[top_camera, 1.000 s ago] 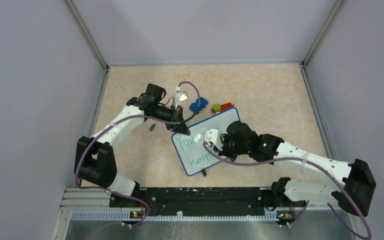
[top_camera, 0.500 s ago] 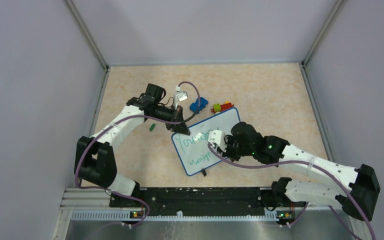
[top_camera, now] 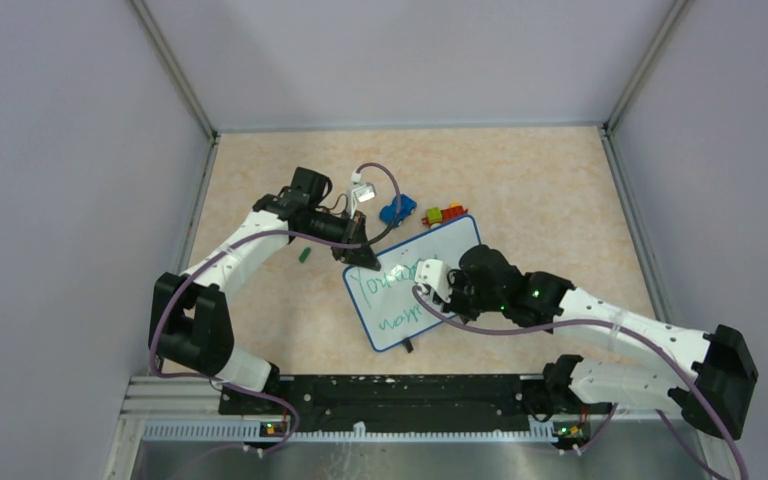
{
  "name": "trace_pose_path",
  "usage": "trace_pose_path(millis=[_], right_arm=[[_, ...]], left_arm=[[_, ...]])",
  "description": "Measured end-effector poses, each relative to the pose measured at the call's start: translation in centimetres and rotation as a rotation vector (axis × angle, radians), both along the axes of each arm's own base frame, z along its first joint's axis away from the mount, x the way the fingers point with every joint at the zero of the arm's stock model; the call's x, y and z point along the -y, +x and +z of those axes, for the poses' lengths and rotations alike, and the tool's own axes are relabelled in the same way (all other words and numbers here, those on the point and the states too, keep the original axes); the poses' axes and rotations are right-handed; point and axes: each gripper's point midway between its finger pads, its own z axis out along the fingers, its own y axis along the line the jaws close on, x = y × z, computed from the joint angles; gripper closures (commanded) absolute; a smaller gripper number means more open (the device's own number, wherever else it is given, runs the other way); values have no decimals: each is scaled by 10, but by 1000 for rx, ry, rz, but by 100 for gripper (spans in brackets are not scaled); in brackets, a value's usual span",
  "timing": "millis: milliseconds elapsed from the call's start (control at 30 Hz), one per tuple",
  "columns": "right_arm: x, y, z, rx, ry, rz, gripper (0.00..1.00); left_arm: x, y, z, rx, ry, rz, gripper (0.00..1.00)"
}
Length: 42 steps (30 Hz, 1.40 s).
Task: Write a sentence on the whiteboard
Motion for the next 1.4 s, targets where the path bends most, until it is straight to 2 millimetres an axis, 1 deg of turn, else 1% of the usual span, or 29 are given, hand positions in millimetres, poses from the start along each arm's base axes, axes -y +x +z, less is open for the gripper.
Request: trace_pose_path(millis=[467, 733, 1033, 1400], right_arm=[[-5, -6, -10, -45, -11, 34, 100], [-5, -6, -10, -45, -15, 37, 100], [8, -7, -16, -34, -61, 22, 100], [11, -3, -15, -34, -61, -3, 100]], left_arm=[[0, 0, 0, 2, 0, 0, 100], [0, 0, 0, 1, -1, 0, 100], [0, 0, 0, 0, -2, -1, 100], [1, 0, 0, 1, -4, -2, 100]])
